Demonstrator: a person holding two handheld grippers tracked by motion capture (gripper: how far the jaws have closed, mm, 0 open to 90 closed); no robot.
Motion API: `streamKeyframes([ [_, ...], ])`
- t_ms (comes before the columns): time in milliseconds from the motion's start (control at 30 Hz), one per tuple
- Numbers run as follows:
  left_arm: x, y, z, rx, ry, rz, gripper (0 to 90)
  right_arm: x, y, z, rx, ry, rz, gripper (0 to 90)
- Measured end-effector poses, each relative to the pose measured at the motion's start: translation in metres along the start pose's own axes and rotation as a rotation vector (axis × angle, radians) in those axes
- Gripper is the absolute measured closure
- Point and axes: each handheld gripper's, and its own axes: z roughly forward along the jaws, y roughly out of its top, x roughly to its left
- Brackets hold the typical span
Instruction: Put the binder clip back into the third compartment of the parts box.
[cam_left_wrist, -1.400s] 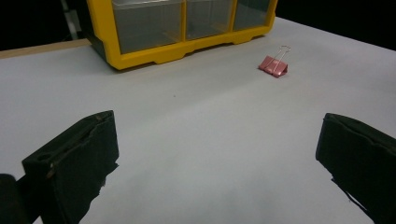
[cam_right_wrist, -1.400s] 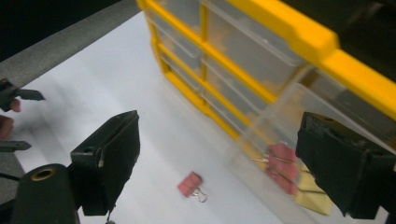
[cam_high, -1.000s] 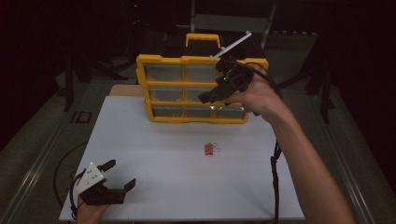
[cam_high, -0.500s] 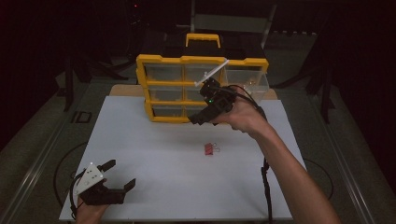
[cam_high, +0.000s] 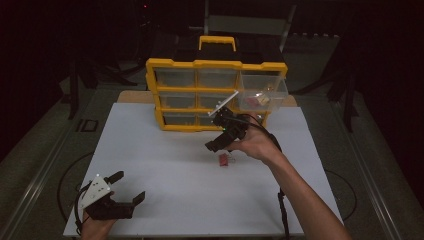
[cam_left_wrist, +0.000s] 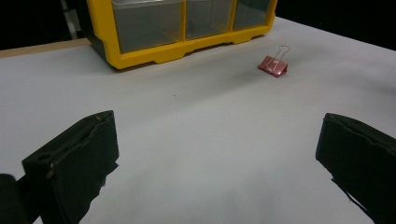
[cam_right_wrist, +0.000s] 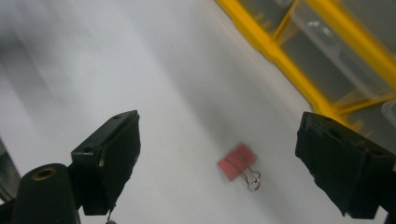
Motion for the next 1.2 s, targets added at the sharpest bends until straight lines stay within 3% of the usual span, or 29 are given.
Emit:
streamKeyframes([
  [600,-0.001,0.0,0.001,0.002,-0.002,0.003,0.1,-0.029,-0.048,0.048,0.082,-0.061,0.134,13.5],
  [1033,0.0,0.0,0.0,-0.003,0.0,-0.002,0.1,-0.037,-0.065,0.082,0.147,-0.039,0.229,17.2],
  [1200,0.0,0.0,-0.001,-0.006,0.001,-0.003,0.1,-0.039,-0.065,0.092,0.173,-0.012,0.281,24.9],
])
